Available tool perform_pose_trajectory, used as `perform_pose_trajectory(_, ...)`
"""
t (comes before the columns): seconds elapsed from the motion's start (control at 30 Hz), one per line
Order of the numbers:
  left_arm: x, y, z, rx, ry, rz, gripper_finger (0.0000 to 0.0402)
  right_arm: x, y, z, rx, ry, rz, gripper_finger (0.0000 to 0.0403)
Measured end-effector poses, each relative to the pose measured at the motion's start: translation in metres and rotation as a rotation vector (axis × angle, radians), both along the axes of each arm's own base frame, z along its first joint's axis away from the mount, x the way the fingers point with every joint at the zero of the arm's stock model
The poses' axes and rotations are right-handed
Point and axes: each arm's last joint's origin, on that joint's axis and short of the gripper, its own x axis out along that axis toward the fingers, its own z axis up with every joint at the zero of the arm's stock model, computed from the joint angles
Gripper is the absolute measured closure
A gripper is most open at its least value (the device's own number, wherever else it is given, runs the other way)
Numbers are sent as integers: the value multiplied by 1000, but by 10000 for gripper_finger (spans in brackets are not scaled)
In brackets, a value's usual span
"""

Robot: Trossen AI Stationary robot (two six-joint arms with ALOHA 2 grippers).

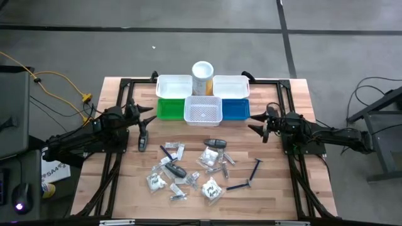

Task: Pick & Place Travel size toiletries
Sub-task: Put the black deodorant into the top right white bin

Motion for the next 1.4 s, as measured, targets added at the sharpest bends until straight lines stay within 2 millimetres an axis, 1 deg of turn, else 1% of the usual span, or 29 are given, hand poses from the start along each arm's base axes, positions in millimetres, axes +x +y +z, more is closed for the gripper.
perform_pose_trajectory(0.07,0,0,0,40,21,-10,199,0,0,0,64,-22,-12,143)
perform_pose_trajectory(0.2,0,0,0,42,23,-9,199,0,0,2,165,-62,-27,143)
perform_pose_trajectory(0.37,0,0,0,41,22,-8,199,0,-2,7,140,-111,-89,143)
perform_pose_trajectory(0.43,0,0,0,41,22,-8,199,0,-2,8,110,-93,-82,143)
perform_pose_trajectory(0.53,0,0,0,41,22,-8,199,2,-1,21,58,-105,-67,143)
perform_pose_trajectory(0.57,0,0,0,41,22,-8,199,4,-1,24,45,-97,-71,143)
perform_pose_trajectory(0.67,0,0,0,41,22,-7,199,9,0,24,10,-18,-80,143)
perform_pose_trajectory(0.73,0,0,0,44,18,-1,199,15,-1,27,-10,15,-92,143)
perform_pose_trajectory(0.8,0,0,1,48,9,3,199,21,0,25,-26,83,-91,143)
perform_pose_trajectory(1.03,1,0,5,56,-34,-13,199,48,5,32,-60,221,-10,143)
perform_pose_trajectory(1.2,2,0,6,59,-47,-13,199,73,16,37,-174,316,137,143)
perform_pose_trajectory(1.4,2,1,7,66,-64,-12,199,109,29,42,-275,400,235,143)
